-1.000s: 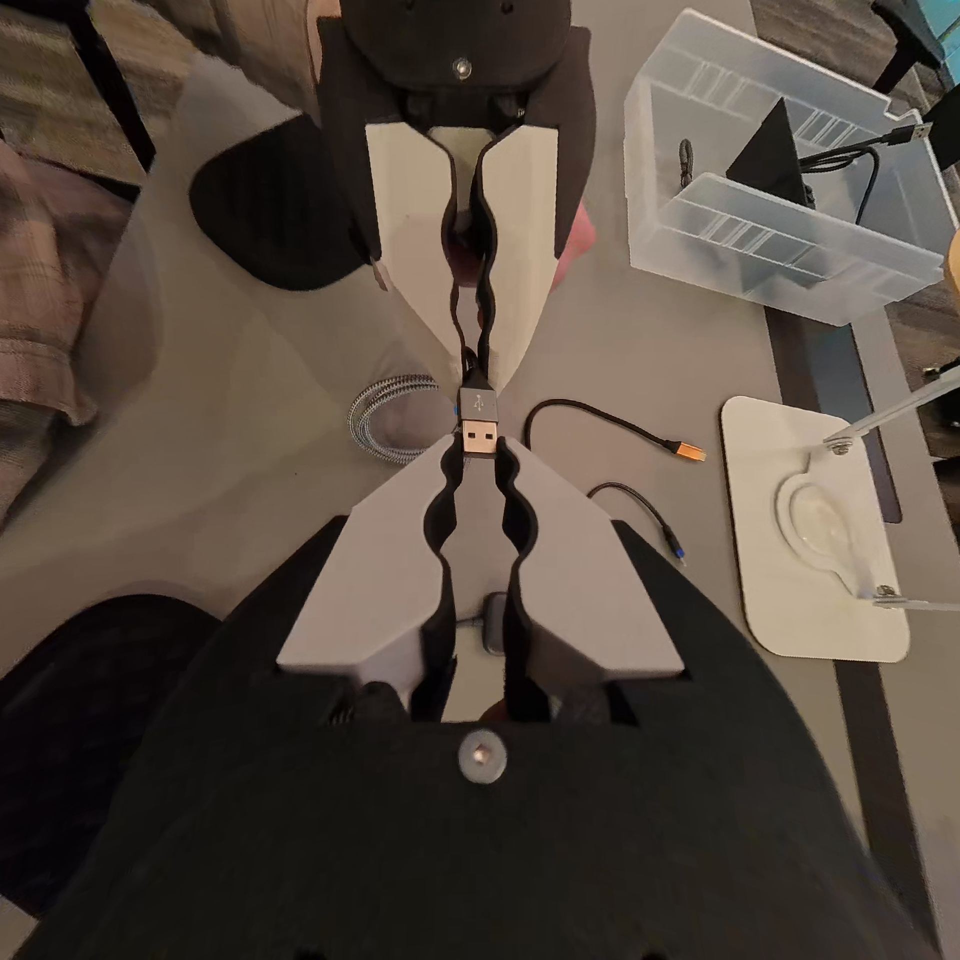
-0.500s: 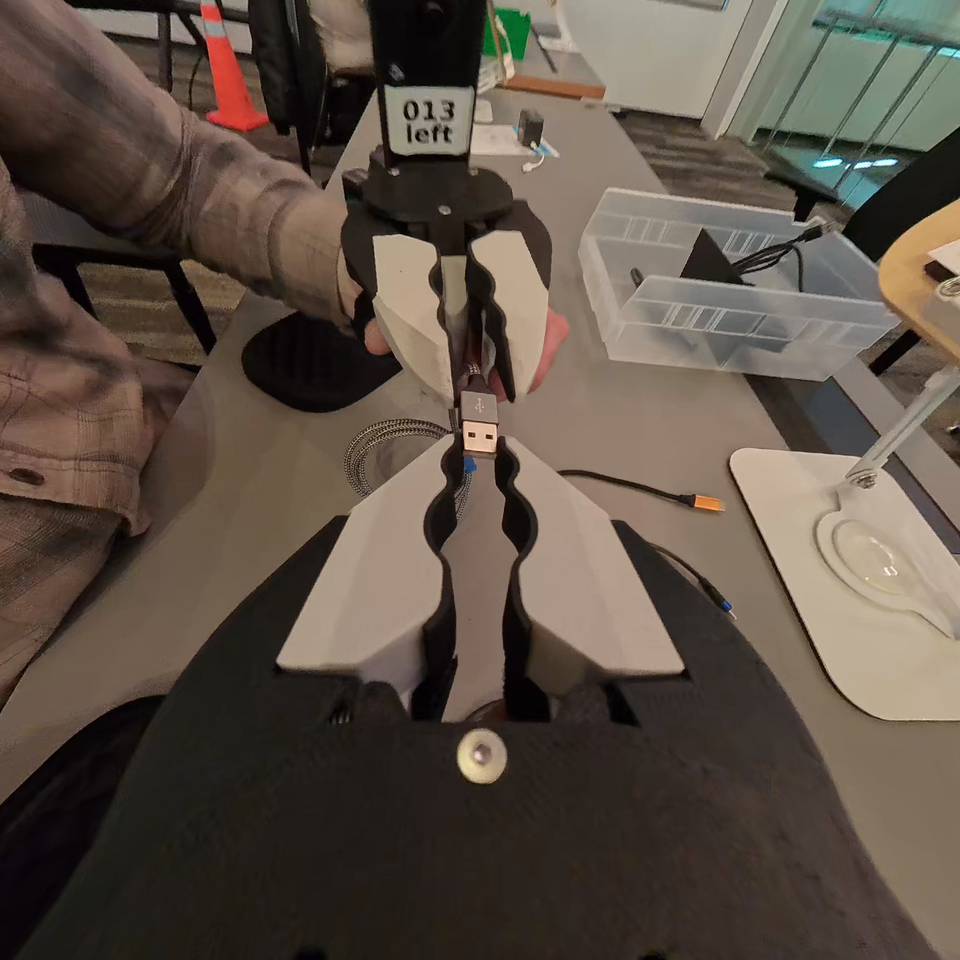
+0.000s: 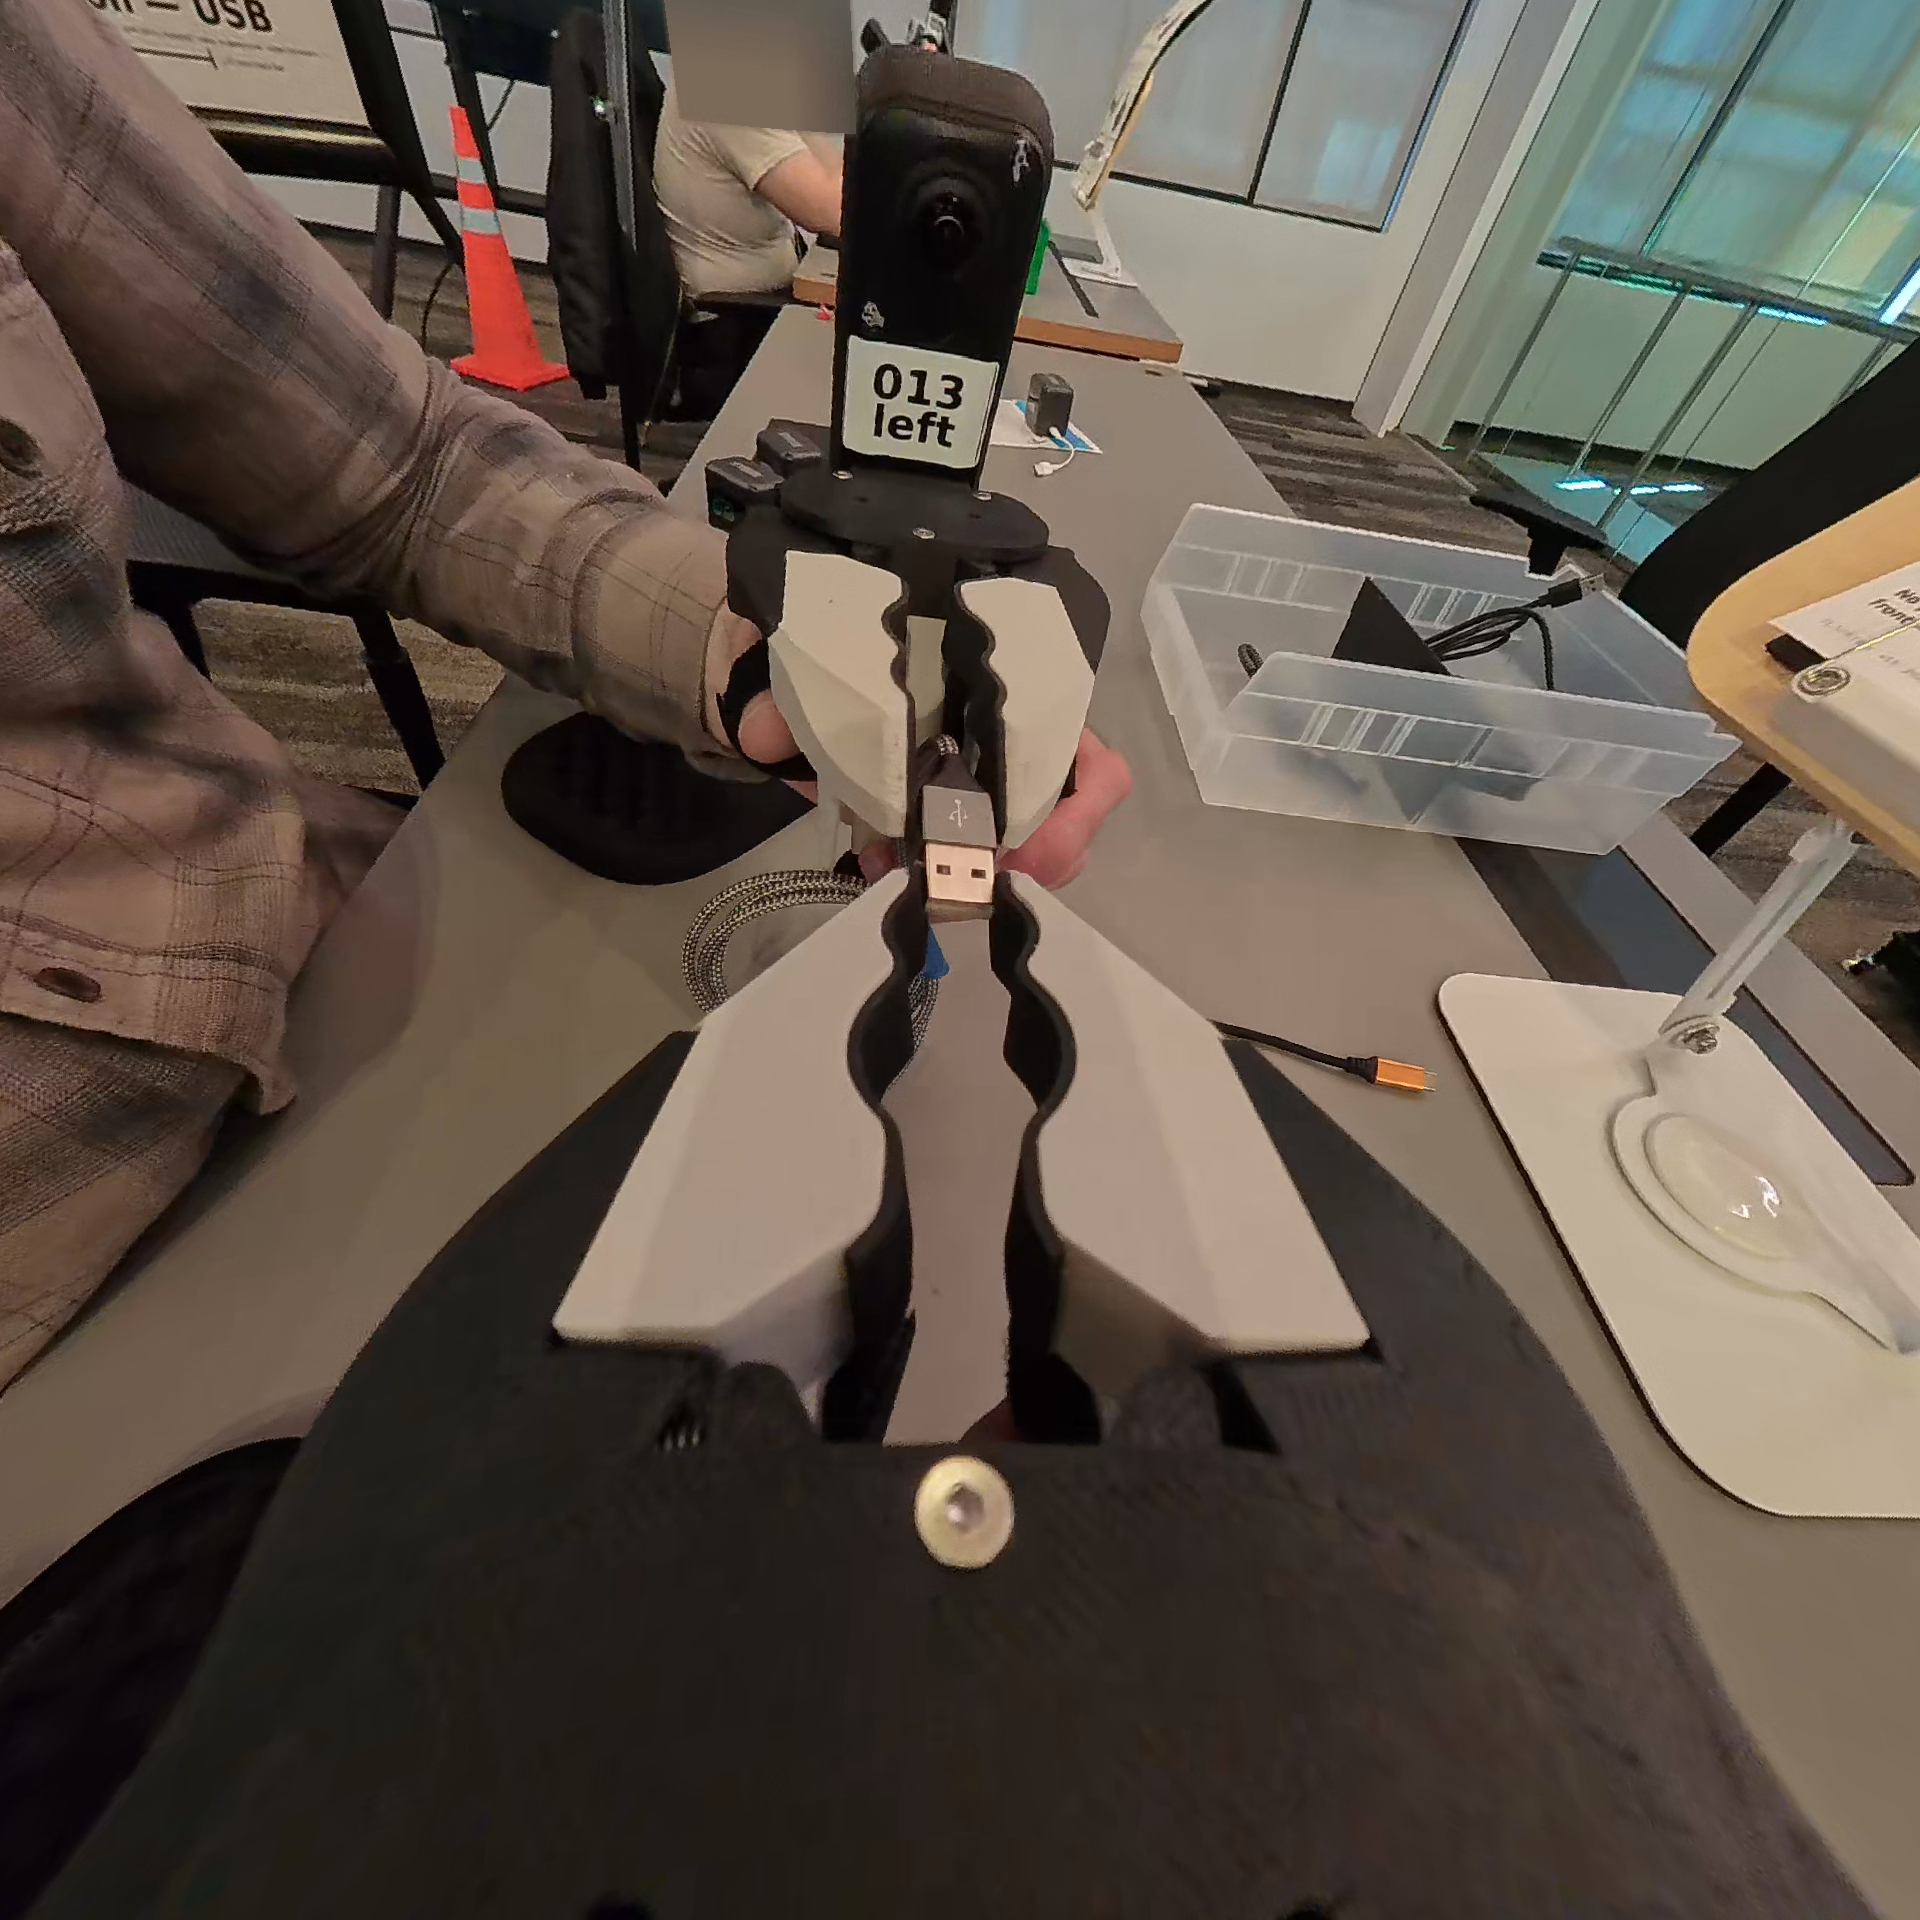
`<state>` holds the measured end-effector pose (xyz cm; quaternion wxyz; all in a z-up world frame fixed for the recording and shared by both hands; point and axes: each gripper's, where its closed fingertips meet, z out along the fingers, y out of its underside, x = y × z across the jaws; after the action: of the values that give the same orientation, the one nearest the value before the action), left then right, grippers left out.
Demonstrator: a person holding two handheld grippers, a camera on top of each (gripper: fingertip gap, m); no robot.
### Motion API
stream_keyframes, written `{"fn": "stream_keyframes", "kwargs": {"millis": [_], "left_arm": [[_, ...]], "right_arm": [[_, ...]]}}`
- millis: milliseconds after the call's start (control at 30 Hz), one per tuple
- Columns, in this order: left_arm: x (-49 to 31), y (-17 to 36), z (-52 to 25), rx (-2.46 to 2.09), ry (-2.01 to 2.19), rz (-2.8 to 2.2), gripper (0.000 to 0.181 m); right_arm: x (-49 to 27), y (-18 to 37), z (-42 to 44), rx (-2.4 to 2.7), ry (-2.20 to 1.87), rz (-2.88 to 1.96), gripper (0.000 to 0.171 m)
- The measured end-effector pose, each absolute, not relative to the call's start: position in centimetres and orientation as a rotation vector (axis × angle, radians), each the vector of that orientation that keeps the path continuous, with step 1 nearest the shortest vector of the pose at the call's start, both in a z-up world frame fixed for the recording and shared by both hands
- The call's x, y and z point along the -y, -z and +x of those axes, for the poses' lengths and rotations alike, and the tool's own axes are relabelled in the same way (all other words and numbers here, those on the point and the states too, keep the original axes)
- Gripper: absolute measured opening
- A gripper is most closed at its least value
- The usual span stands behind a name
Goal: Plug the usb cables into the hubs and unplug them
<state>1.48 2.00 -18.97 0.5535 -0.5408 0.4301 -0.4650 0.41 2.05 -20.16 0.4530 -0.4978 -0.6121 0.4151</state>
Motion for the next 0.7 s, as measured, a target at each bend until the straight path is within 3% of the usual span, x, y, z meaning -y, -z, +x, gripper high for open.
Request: {"fn": "stream_keyframes", "kwargs": {"millis": [367, 533, 700], "left_arm": [[-2.0, 18.7, 1.6, -1.016, 1.062, -1.282, 0.014], [-2.7, 18.6, 1.0, -1.032, 1.026, -1.316, 0.014], [-3.1, 18.6, 0.6, -1.070, 0.998, -1.332, 0.014]], "right_arm": [[-2.1, 19.8, 0.5, 1.478, -1.045, -1.221, 0.011], [-3.4, 19.5, 1.7, 1.481, -0.963, -1.267, 0.033], [-3.4, 18.8, 2.2, 1.542, -0.847, -1.261, 0.029]]}}
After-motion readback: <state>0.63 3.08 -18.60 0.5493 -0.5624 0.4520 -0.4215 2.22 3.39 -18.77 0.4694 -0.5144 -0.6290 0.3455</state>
